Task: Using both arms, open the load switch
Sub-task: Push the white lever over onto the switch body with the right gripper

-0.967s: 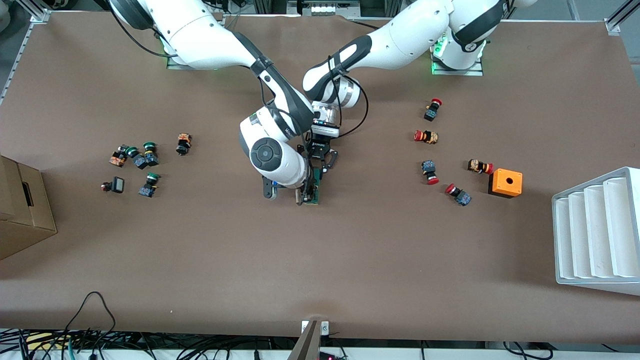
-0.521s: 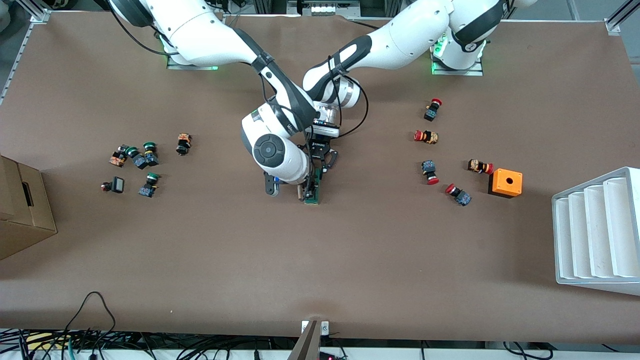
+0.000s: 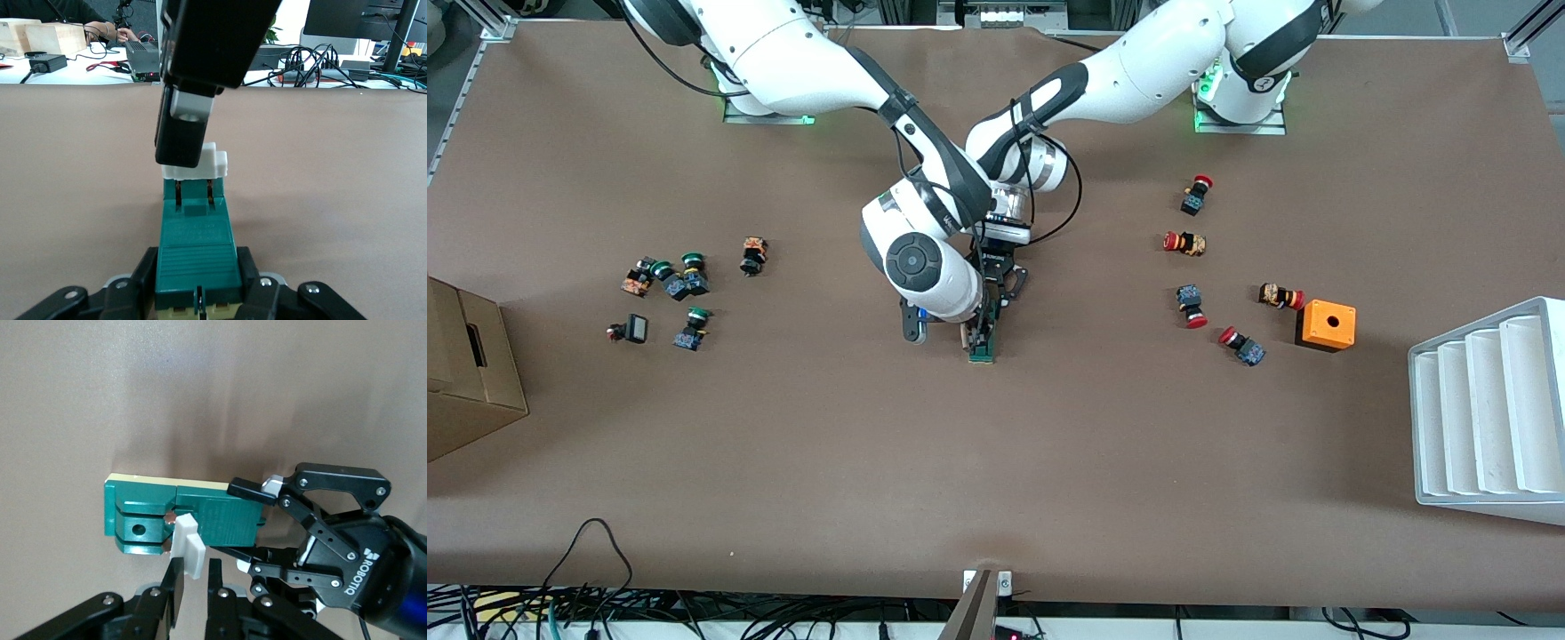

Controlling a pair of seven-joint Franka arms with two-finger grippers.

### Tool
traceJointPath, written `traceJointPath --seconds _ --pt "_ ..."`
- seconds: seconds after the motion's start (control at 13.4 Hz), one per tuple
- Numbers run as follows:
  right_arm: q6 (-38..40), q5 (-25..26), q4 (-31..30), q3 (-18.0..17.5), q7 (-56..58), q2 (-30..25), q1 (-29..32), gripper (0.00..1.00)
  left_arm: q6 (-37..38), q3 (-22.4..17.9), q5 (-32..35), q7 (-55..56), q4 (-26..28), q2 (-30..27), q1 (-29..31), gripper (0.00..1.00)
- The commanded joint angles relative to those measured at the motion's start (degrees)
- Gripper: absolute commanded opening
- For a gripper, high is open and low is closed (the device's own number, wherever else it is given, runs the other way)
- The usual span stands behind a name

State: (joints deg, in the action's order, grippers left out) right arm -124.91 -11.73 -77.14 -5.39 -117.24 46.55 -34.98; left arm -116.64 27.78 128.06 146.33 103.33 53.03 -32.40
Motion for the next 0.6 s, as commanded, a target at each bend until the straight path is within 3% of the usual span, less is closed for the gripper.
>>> traceJointPath --seconds 0.0,0.52 --pt "-2.17 1.88 -6.0 -1.29 -1.67 -3.56 -0.09 0.21 -0.96 -0.36 2.72 0.71 -3.66 2.6 -0.12 0.44" --pt "-2.61 2.15 -6.88 -1.38 -1.67 -3.66 -0.09 0.21 -0.96 -0.36 2.72 0.71 -3.57 2.6 -0.12 0.44"
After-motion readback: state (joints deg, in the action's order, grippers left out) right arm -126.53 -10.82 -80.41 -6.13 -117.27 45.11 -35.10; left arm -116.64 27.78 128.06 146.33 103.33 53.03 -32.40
